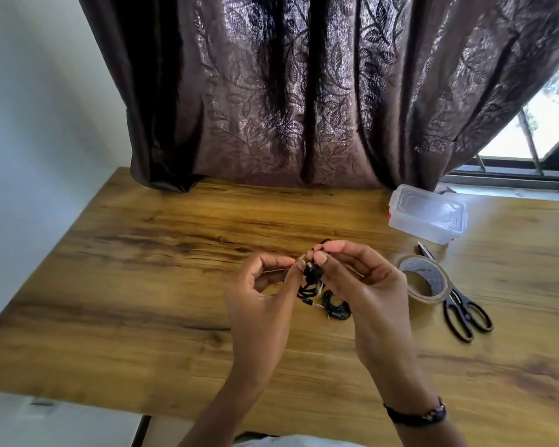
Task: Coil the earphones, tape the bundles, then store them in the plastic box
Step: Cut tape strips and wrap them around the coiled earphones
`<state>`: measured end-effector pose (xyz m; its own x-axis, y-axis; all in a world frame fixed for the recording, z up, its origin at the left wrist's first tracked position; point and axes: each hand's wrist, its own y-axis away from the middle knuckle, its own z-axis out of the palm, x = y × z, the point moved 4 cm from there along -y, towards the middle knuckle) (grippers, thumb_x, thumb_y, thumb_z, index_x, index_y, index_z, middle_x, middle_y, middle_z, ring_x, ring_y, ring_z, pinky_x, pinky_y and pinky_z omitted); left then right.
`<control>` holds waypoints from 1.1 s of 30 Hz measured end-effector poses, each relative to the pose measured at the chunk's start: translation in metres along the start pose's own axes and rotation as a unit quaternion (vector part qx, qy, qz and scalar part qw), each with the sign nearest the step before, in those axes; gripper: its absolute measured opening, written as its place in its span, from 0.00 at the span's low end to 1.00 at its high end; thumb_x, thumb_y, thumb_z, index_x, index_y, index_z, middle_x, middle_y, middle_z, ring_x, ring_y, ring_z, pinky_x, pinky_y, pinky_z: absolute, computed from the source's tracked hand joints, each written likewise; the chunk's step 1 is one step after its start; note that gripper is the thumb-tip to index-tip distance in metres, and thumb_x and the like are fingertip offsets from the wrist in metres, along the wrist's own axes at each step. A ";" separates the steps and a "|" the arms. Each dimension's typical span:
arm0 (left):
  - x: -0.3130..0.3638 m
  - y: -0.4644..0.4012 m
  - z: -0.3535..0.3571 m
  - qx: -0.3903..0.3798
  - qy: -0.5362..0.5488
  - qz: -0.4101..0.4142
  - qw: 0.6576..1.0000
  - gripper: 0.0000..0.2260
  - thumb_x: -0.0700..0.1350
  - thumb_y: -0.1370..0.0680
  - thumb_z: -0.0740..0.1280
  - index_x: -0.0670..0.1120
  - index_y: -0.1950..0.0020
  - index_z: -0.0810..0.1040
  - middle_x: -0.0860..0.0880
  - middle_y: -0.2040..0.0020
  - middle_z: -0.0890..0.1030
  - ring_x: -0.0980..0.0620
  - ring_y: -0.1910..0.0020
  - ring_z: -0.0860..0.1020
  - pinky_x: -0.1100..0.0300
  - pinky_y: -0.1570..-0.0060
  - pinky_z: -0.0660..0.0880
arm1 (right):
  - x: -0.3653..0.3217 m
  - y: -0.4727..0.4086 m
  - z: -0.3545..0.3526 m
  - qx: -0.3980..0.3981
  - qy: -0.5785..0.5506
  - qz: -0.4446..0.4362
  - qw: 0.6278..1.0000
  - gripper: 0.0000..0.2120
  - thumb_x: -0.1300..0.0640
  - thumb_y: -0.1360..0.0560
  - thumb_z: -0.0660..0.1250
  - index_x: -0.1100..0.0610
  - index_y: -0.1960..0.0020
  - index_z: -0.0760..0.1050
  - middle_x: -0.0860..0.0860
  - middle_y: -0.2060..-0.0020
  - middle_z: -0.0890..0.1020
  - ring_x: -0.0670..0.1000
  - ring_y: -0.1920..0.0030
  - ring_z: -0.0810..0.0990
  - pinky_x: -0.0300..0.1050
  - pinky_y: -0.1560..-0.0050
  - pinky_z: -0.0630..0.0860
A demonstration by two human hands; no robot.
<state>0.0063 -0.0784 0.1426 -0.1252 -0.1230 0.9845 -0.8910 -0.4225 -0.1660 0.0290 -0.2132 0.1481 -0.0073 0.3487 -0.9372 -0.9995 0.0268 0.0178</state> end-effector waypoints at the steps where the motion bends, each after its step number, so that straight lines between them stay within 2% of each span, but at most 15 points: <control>1: 0.001 0.001 0.000 -0.003 0.007 -0.002 1.000 0.04 0.44 0.28 0.73 0.46 0.58 0.80 0.49 0.62 0.83 0.49 0.60 0.83 0.48 0.58 0.81 | 0.001 0.001 0.001 0.008 0.017 -0.020 1.000 0.07 0.67 0.31 0.73 0.61 0.53 0.82 0.56 0.58 0.86 0.53 0.55 0.86 0.39 0.56 0.80; 7: 0.000 0.002 -0.001 -0.015 0.073 -0.053 0.996 0.02 0.42 0.27 0.72 0.45 0.57 0.80 0.47 0.60 0.84 0.48 0.58 0.83 0.51 0.58 0.81 | 0.003 0.013 0.008 0.043 0.131 -0.147 0.979 0.06 0.66 0.29 0.74 0.60 0.53 0.81 0.53 0.58 0.85 0.52 0.55 0.85 0.40 0.57 0.79; 11: -0.002 0.001 -0.001 -0.029 0.136 -0.112 0.984 0.03 0.41 0.27 0.71 0.43 0.56 0.80 0.45 0.57 0.84 0.46 0.55 0.83 0.56 0.59 0.81 | 0.002 0.021 0.015 0.108 0.275 -0.260 0.919 0.05 0.63 0.28 0.74 0.58 0.54 0.80 0.48 0.59 0.82 0.49 0.56 0.82 0.41 0.60 0.80; 13: -0.002 -0.001 -0.003 -0.039 0.159 -0.135 0.977 0.06 0.41 0.27 0.71 0.40 0.54 0.79 0.44 0.56 0.84 0.46 0.53 0.83 0.56 0.57 0.82 | 0.002 0.023 0.018 0.130 0.330 -0.294 0.888 0.07 0.62 0.29 0.75 0.57 0.53 0.79 0.46 0.59 0.82 0.46 0.56 0.82 0.38 0.57 0.79; 14: -0.002 -0.001 -0.004 -0.044 0.166 -0.141 0.975 0.07 0.41 0.28 0.71 0.40 0.53 0.79 0.43 0.55 0.84 0.47 0.53 0.83 0.56 0.57 0.82 | 0.002 0.023 0.018 0.133 0.336 -0.295 0.884 0.10 0.61 0.29 0.76 0.56 0.52 0.78 0.45 0.58 0.82 0.45 0.56 0.82 0.36 0.56 0.78; 16: -0.001 -0.003 -0.007 -0.049 0.171 -0.144 0.973 0.08 0.42 0.29 0.71 0.40 0.53 0.79 0.43 0.55 0.84 0.48 0.53 0.83 0.58 0.58 0.82 | 0.004 0.022 0.018 0.103 0.332 -0.278 0.896 0.11 0.60 0.29 0.75 0.54 0.50 0.76 0.44 0.57 0.82 0.45 0.55 0.82 0.36 0.54 0.78; 18: -0.001 -0.005 -0.011 -0.046 0.171 -0.140 0.974 0.06 0.41 0.28 0.71 0.41 0.55 0.79 0.43 0.55 0.84 0.49 0.54 0.83 0.62 0.61 0.80 | 0.006 0.019 0.017 0.043 0.327 -0.251 0.910 0.09 0.58 0.27 0.74 0.54 0.49 0.77 0.44 0.54 0.82 0.46 0.52 0.82 0.42 0.53 0.80; 20: -0.002 -0.009 -0.014 -0.045 0.171 -0.137 0.975 0.04 0.40 0.28 0.71 0.42 0.55 0.79 0.43 0.55 0.84 0.48 0.54 0.83 0.64 0.62 0.79 | 0.007 0.016 0.015 0.016 0.300 -0.228 0.926 0.14 0.58 0.30 0.76 0.53 0.47 0.77 0.45 0.51 0.80 0.48 0.50 0.82 0.43 0.51 0.80; 22: -0.002 -0.012 -0.016 -0.053 0.168 -0.133 0.975 0.04 0.39 0.28 0.72 0.42 0.55 0.79 0.43 0.55 0.84 0.48 0.53 0.83 0.64 0.62 0.78 | 0.008 0.011 0.012 0.027 0.280 -0.194 0.940 0.22 0.56 0.34 0.79 0.51 0.44 0.73 0.47 0.48 0.77 0.49 0.48 0.80 0.40 0.50 0.78; 24: -0.002 -0.014 -0.018 -0.065 0.159 -0.127 0.977 0.04 0.40 0.29 0.72 0.43 0.56 0.79 0.45 0.55 0.84 0.49 0.53 0.83 0.65 0.62 0.78 | 0.011 0.006 0.013 0.011 0.255 -0.129 0.958 0.28 0.53 0.36 0.79 0.50 0.41 0.69 0.48 0.44 0.75 0.47 0.43 0.77 0.38 0.48 0.77; 26: -0.001 -0.016 -0.020 -0.081 0.150 -0.117 0.978 0.06 0.42 0.32 0.73 0.44 0.57 0.79 0.45 0.56 0.84 0.49 0.53 0.83 0.65 0.62 0.78 | 0.016 0.001 0.014 -0.039 0.154 -0.032 0.987 0.29 0.55 0.36 0.77 0.50 0.39 0.69 0.47 0.42 0.77 0.45 0.44 0.79 0.40 0.50 0.78; 28: -0.001 -0.018 -0.021 -0.099 0.137 -0.105 0.980 0.08 0.44 0.33 0.73 0.44 0.57 0.80 0.44 0.56 0.84 0.48 0.52 0.83 0.60 0.59 0.80 | 0.018 -0.002 0.015 -0.091 0.072 0.039 0.992 0.25 0.58 0.33 0.75 0.53 0.39 0.71 0.51 0.44 0.81 0.47 0.50 0.82 0.38 0.56 0.78; 29: -0.001 -0.019 -0.021 -0.106 0.128 -0.098 0.981 0.08 0.45 0.33 0.73 0.44 0.58 0.80 0.44 0.56 0.84 0.47 0.51 0.83 0.57 0.57 0.81 | 0.018 -0.002 0.017 -0.110 0.066 0.049 0.991 0.21 0.60 0.31 0.74 0.54 0.40 0.73 0.53 0.46 0.82 0.48 0.52 0.83 0.37 0.58 0.78; 31: -0.003 -0.020 -0.023 -0.108 0.097 -0.081 0.986 0.08 0.47 0.34 0.73 0.45 0.59 0.80 0.46 0.56 0.84 0.47 0.51 0.83 0.49 0.53 0.81 | 0.018 -0.005 0.020 -0.113 0.115 0.022 0.987 0.13 0.64 0.26 0.71 0.56 0.43 0.76 0.53 0.49 0.83 0.49 0.51 0.83 0.37 0.59 0.78; 33: -0.005 -0.021 -0.023 -0.112 0.073 -0.069 0.989 0.08 0.49 0.34 0.73 0.48 0.60 0.80 0.48 0.57 0.84 0.49 0.52 0.82 0.46 0.51 0.80 | 0.019 -0.008 0.022 -0.083 0.233 -0.050 0.968 0.10 0.64 0.25 0.68 0.54 0.46 0.77 0.48 0.50 0.83 0.46 0.50 0.82 0.43 0.55 0.80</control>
<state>0.0149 -0.0481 0.1429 -0.0420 0.0593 0.9974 -0.9760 -0.2158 -0.0282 0.0378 -0.1858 0.1376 0.1145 -0.1090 -0.9874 -0.9870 -0.1257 -0.1006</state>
